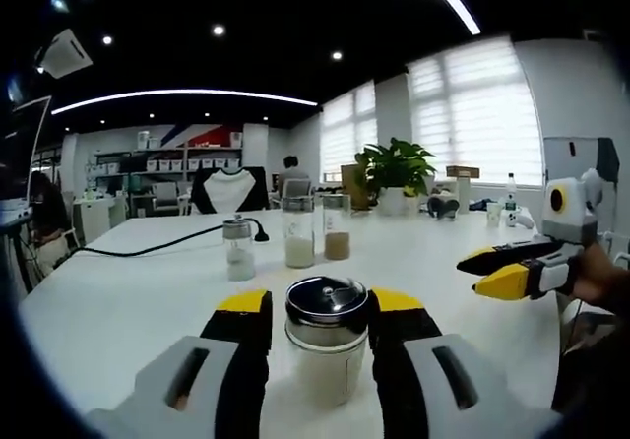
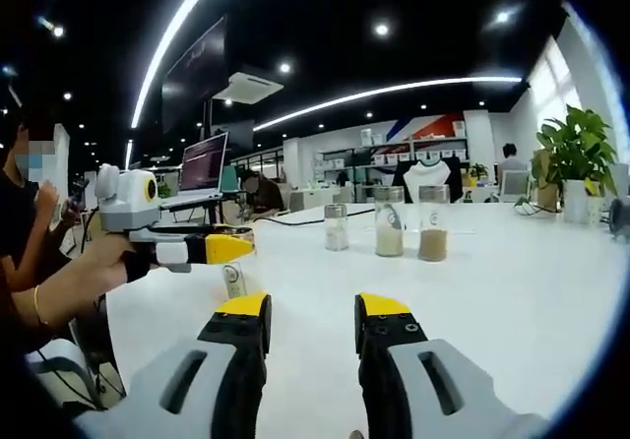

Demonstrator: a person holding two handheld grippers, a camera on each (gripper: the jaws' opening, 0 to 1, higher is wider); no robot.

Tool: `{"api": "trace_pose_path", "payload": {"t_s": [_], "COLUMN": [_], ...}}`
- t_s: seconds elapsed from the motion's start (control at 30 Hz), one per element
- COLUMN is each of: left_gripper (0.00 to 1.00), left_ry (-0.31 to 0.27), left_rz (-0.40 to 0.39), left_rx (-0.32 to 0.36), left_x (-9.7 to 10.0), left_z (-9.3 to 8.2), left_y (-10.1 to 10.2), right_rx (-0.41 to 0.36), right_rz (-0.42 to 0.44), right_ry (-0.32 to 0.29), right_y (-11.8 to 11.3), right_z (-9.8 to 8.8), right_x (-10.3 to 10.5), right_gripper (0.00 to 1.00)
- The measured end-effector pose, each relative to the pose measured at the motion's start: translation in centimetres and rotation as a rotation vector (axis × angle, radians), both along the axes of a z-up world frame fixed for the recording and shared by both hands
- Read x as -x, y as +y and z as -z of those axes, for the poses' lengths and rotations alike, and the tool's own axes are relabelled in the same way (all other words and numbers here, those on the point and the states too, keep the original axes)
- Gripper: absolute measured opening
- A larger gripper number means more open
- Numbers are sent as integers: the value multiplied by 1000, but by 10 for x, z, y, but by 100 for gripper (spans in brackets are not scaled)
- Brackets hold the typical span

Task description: Rotate the seasoning bottle until the label or dispensing opening points toward the visible target arrow and the bottle remains upright within the marked orientation range

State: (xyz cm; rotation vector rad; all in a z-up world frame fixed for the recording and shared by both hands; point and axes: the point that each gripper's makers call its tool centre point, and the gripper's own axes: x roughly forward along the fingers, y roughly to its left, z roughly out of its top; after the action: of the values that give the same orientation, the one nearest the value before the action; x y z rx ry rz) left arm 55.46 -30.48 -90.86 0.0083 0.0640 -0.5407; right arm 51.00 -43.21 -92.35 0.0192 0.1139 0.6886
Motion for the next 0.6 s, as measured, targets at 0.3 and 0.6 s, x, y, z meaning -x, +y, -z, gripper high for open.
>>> {"api": "trace_pose_path", "payload": {"t_s": [0.3,0.6], "left_gripper": [39,33], "left_ry": [2,-16], "left_rz": [-32,-61], "left_rx": [5,-10], "left_x": [4,2], "left_z": [0,1], "left_y": [10,9], "right_rx": [-5,-10], "right_rz": [3,8], "right_ry": [4,5], "right_y": [-2,-3], "right_z": [1,-1], "right_x": [2,3], "right_gripper": [32,32]}}
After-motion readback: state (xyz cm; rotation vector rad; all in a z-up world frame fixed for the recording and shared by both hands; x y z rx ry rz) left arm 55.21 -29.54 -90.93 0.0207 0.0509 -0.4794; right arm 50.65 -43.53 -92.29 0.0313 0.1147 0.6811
